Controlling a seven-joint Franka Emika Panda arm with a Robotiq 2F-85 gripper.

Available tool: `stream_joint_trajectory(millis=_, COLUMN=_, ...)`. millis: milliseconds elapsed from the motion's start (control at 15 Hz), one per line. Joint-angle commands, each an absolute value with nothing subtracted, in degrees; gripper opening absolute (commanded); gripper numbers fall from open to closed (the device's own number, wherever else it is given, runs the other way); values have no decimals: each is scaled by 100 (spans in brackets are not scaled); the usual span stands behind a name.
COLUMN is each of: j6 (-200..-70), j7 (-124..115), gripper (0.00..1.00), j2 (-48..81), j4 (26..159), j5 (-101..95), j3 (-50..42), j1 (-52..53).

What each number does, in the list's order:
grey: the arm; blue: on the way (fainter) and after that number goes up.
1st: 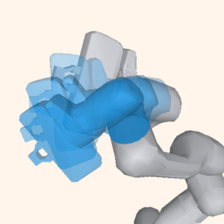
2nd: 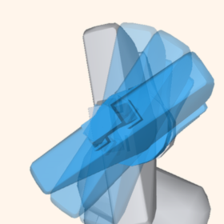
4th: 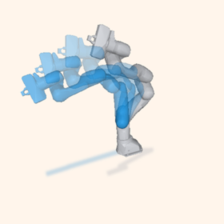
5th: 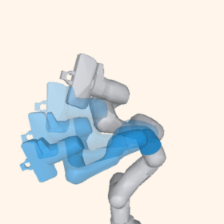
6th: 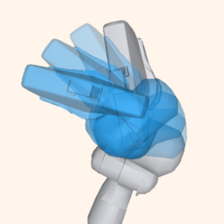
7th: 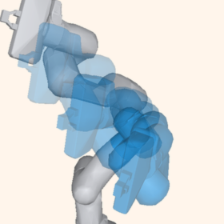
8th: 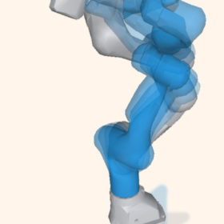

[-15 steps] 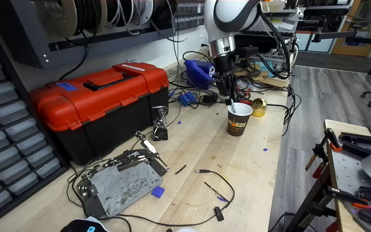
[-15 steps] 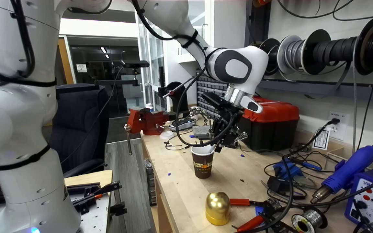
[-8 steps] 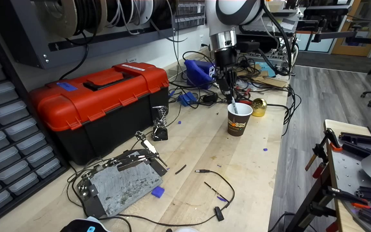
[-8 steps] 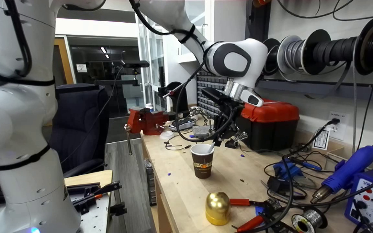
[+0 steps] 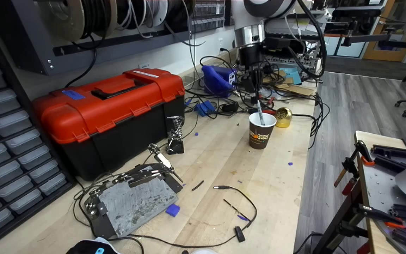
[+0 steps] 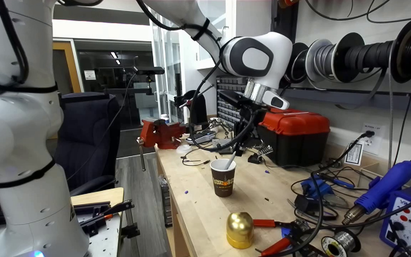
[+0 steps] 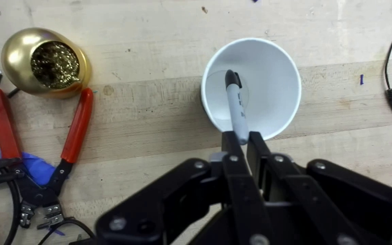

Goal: Take the marker out of the cup and put it on the table

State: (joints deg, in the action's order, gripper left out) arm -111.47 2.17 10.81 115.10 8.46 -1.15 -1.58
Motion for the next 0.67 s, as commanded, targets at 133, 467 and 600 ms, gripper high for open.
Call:
stream_joint_trajectory(millis=133, j6=-11228, j7=277, gripper=0, j2=-178, j4=12351, j5=695, j3=-279, j1=-266)
stream_joint_trajectory(millis=467, j6=-11001, j7=145, gripper=0, j2=-1070, j4=12481, j5=371, j3=-332, j1=-248)
stream_joint_trajectory(millis=600, j6=-10780, j7=126, gripper=0, j2=-1351, j4=12366, j5=196, j3=-265, j1=-203)
